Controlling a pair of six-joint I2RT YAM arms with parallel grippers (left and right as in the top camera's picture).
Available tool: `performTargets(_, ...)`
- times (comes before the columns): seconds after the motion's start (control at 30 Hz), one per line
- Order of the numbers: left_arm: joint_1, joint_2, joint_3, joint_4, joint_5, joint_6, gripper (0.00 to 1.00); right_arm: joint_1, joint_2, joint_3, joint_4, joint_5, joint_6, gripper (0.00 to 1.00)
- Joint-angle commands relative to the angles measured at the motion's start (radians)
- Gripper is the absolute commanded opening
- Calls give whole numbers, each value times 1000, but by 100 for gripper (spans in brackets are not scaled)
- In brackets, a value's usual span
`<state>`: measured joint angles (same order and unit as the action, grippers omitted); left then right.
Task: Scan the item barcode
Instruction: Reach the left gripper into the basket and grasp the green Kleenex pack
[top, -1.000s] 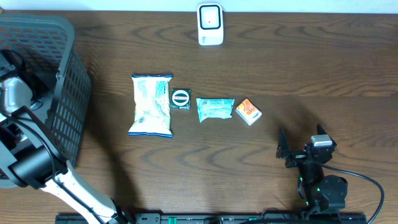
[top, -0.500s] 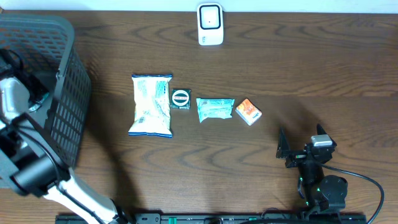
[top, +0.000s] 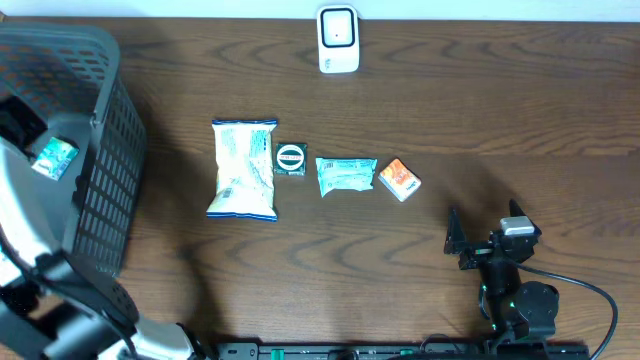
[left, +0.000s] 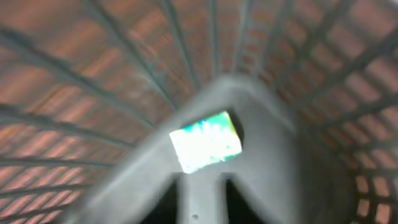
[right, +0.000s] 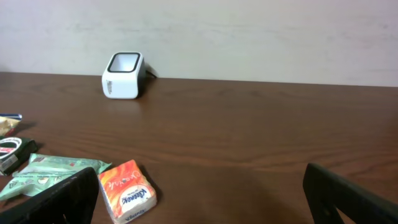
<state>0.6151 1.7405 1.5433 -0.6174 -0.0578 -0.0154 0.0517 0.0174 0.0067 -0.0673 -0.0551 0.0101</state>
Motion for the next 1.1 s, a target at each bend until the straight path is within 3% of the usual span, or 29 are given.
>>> performTargets(0.0,4,106,-3,-5,126,174,62,8,-4,-1,-4,-4,-4,99)
performTargets(0.2,4,209,-3,19,126,317,68,8,-4,-1,-4,-4,-4,99)
performTargets(0.3,4,236,-3,42,126,389,83,8,-4,-1,-4,-4,-4,99)
performTargets(0.43,3,268,-3,55,126,554,83,8,-4,-1,-4,-3,-4,99)
performTargets(0.67,4,324,-3,75,125,691,83,8,-4,-1,-4,-4,-4,99)
performTargets(1.07,4,364,-3,159,118,703,82,8,-4,-1,-4,-4,-4,99)
